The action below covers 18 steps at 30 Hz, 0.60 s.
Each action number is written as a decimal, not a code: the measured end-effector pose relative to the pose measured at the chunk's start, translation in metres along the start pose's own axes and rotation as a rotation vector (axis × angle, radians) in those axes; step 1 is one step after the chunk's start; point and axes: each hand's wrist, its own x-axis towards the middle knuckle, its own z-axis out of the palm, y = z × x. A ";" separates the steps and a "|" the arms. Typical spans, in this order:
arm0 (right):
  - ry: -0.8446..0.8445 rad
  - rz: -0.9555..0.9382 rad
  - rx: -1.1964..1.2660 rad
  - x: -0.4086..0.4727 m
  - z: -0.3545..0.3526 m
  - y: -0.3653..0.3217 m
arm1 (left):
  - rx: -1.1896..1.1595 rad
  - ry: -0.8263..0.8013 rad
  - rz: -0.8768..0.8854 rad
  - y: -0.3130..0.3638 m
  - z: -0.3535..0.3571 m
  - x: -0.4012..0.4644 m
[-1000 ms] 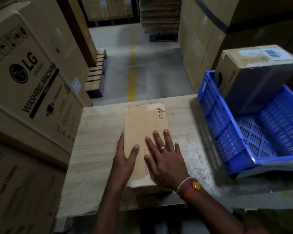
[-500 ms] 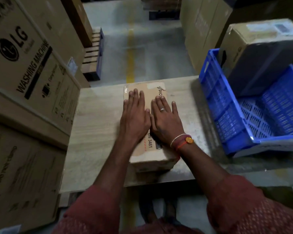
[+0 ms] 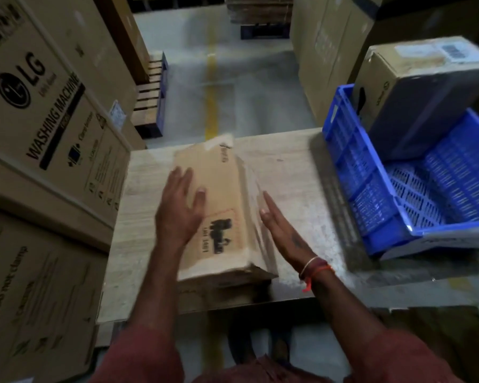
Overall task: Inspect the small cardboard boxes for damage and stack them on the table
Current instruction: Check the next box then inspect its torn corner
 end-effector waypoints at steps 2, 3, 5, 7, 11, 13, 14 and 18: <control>-0.076 0.015 -0.070 -0.008 0.019 0.020 | -0.140 0.024 -0.073 -0.032 -0.018 -0.004; -0.104 0.006 -0.123 -0.009 0.030 0.026 | -0.200 0.033 -0.108 -0.045 -0.024 -0.007; -0.133 -0.022 -0.241 -0.006 0.048 0.026 | -0.299 0.056 -0.152 -0.063 -0.029 -0.015; -0.113 -0.027 -0.321 -0.003 0.058 0.017 | -0.352 0.078 -0.152 -0.069 -0.031 -0.019; 0.065 -0.071 -0.433 -0.010 0.060 0.014 | -0.445 0.095 -0.145 -0.070 -0.025 -0.019; 0.194 -0.091 -0.523 -0.013 0.053 0.015 | -0.474 0.107 -0.163 -0.064 -0.011 -0.023; 0.249 -0.102 -0.576 -0.013 0.048 0.014 | -0.493 0.110 -0.181 -0.062 0.000 -0.024; 0.327 -0.079 -0.811 -0.009 0.028 0.009 | -0.528 -0.030 -0.252 -0.063 0.050 -0.018</control>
